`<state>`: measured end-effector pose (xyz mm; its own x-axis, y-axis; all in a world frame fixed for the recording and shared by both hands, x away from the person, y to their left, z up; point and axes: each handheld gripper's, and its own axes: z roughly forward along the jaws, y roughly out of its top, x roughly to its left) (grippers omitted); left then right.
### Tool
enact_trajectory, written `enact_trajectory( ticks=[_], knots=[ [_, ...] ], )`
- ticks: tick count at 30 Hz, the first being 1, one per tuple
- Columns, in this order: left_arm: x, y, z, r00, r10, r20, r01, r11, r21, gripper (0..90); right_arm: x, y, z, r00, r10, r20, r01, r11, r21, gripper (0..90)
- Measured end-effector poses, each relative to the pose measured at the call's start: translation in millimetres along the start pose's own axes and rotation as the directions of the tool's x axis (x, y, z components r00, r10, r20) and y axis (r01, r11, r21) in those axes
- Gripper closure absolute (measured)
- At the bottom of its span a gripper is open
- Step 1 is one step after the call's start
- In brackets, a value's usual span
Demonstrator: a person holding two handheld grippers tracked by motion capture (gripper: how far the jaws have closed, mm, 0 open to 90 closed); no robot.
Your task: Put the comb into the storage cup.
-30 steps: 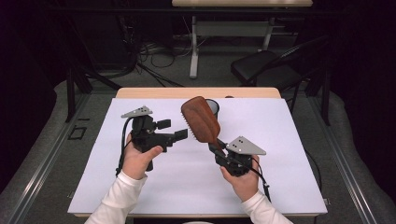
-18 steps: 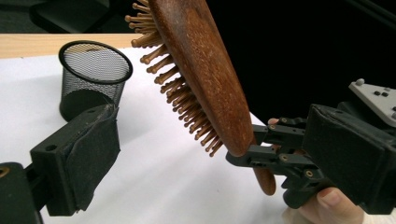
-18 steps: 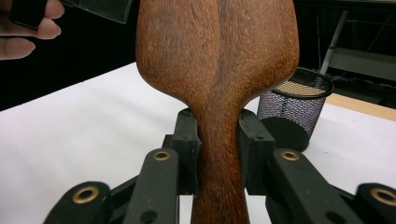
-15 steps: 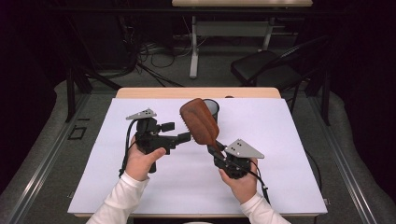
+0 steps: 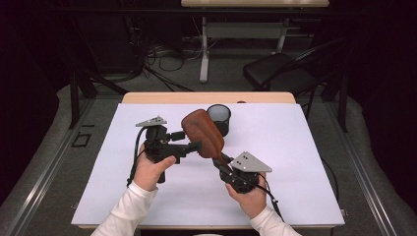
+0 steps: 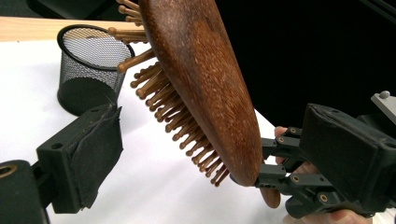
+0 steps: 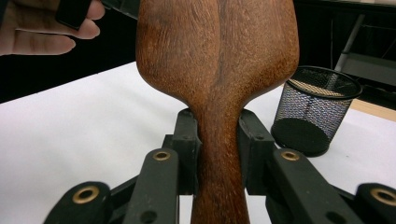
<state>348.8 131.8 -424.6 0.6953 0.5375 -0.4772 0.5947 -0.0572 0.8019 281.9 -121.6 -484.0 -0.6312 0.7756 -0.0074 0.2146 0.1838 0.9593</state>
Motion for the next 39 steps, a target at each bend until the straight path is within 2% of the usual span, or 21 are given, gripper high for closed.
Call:
enact_trajectory(
  ticks=[13, 21, 39],
  knots=[
    [1.7, -1.8, 1.7, 0.9996, -0.020, 0.019, 0.020, 0.9998, 0.004, 6.0, 5.7, -1.4, 0.9, 0.9998, -0.011, -0.014, 0.011, 1.000, -0.002, 71.9],
    [3.2, -5.2, 8.0, 0.9987, -0.033, 0.038, 0.032, 0.9991, 0.026, 6.0, 7.3, -2.0, 1.5, 0.9998, -0.010, -0.020, 0.010, 1.000, -0.001, 71.9],
    [7.6, -8.0, 11.0, 0.9950, -0.074, 0.067, 0.072, 0.9968, 0.034, 10.2, 12.1, -3.7, 3.1, 0.9993, -0.019, -0.031, 0.019, 1.000, 0.001, 71.8]
  ],
)
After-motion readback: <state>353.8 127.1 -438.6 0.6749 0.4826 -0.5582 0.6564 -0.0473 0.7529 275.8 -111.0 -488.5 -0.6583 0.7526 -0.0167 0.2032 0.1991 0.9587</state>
